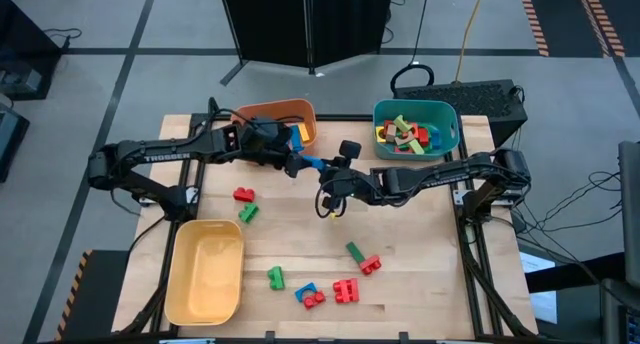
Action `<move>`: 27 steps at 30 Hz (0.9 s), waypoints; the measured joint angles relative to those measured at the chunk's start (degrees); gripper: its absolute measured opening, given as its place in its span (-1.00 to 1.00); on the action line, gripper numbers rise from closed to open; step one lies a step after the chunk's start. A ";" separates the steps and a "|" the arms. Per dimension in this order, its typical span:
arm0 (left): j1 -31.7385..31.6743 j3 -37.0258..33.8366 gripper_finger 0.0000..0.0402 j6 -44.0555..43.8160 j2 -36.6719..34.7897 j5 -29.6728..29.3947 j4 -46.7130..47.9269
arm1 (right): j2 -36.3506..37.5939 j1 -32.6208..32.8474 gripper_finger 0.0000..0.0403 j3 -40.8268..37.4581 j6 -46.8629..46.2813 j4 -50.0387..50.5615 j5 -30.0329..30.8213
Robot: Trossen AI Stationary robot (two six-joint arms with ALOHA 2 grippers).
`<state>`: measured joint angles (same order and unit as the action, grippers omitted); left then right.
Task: Sort blocks by size
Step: Put the blue rectangular block into the orange bin
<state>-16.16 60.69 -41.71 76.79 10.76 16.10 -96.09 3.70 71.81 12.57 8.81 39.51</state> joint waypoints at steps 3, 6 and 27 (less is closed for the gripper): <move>-0.11 0.00 -0.58 0.03 -0.01 0.23 -0.22 | 0.11 -0.01 -0.54 0.00 0.58 -0.69 -0.05; -0.37 0.00 -0.79 0.20 -0.04 0.52 -0.44 | 0.11 -0.14 -0.54 0.00 0.58 -0.51 -0.44; -11.78 -0.07 -0.83 8.77 -0.04 -1.47 4.65 | 4.19 -0.76 -0.20 0.00 -20.16 13.82 -0.95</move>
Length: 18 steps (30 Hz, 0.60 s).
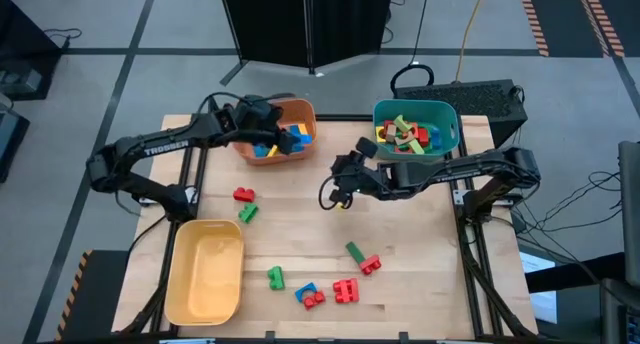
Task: Sort blocks by size
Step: Put the blue rectangular block into the orange bin
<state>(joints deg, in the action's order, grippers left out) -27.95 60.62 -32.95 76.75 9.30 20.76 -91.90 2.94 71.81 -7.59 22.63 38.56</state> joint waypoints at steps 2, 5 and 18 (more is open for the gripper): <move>-2.06 0.00 -0.83 2.18 0.02 -1.27 2.58 | 0.52 -0.03 -0.20 0.00 -3.40 3.91 -1.63; -5.46 0.01 -0.83 5.34 0.40 -3.12 3.99 | 0.64 -0.09 -0.20 0.00 -7.39 8.79 -5.92; -14.57 0.02 -0.83 16.06 13.33 0.30 7.27 | 0.68 3.76 -0.21 -7.59 -22.41 9.47 -23.95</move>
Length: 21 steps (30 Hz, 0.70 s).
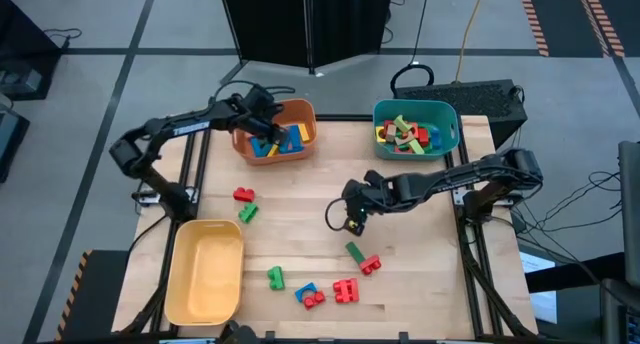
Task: Sort blocks by size
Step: Put the blue rectangular block into the orange bin
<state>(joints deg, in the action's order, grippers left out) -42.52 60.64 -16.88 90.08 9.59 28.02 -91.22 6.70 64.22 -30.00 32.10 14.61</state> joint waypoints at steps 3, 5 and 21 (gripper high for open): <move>0.06 0.00 -0.83 0.99 2.55 -0.16 -0.47 | 0.00 1.88 -0.21 -0.06 -6.39 0.58 0.03; 0.15 0.00 -0.83 1.17 3.87 -1.46 -0.46 | 0.00 3.05 -0.21 -0.06 -12.39 1.14 0.11; 0.10 0.00 -0.74 3.19 5.40 -5.81 -1.23 | -3.17 12.08 -0.21 -0.09 -49.04 4.09 0.14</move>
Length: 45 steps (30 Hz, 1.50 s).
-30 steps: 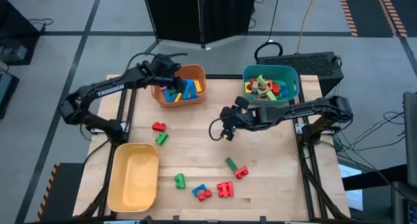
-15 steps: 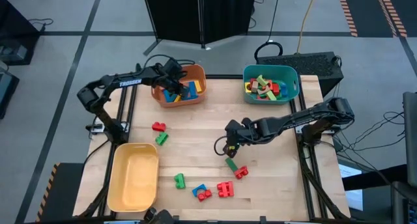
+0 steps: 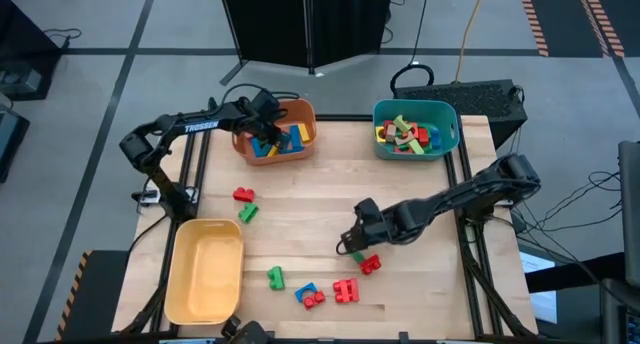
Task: Sort blocks by size
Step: Put the blue rectangular block into the orange bin, then put the green rectangular block into the orange bin
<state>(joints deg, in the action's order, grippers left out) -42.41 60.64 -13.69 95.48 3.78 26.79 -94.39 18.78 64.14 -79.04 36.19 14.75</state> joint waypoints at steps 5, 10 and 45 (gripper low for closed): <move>0.00 0.00 -0.50 0.57 0.00 2.27 -0.16 | -2.91 2.08 -0.21 -0.09 -2.77 -1.09 -4.33; 0.00 0.00 -0.12 0.57 0.00 3.45 -0.11 | -3.13 3.80 -0.21 -0.09 -3.69 -1.47 -4.19; 2.32 0.08 0.13 -2.50 -20.35 15.41 7.75 | -14.59 3.28 -0.52 1.98 4.93 -4.03 -5.54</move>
<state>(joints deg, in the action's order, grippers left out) -40.10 60.72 -16.19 75.13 19.19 34.55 -108.98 22.06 66.12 -74.10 32.16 9.21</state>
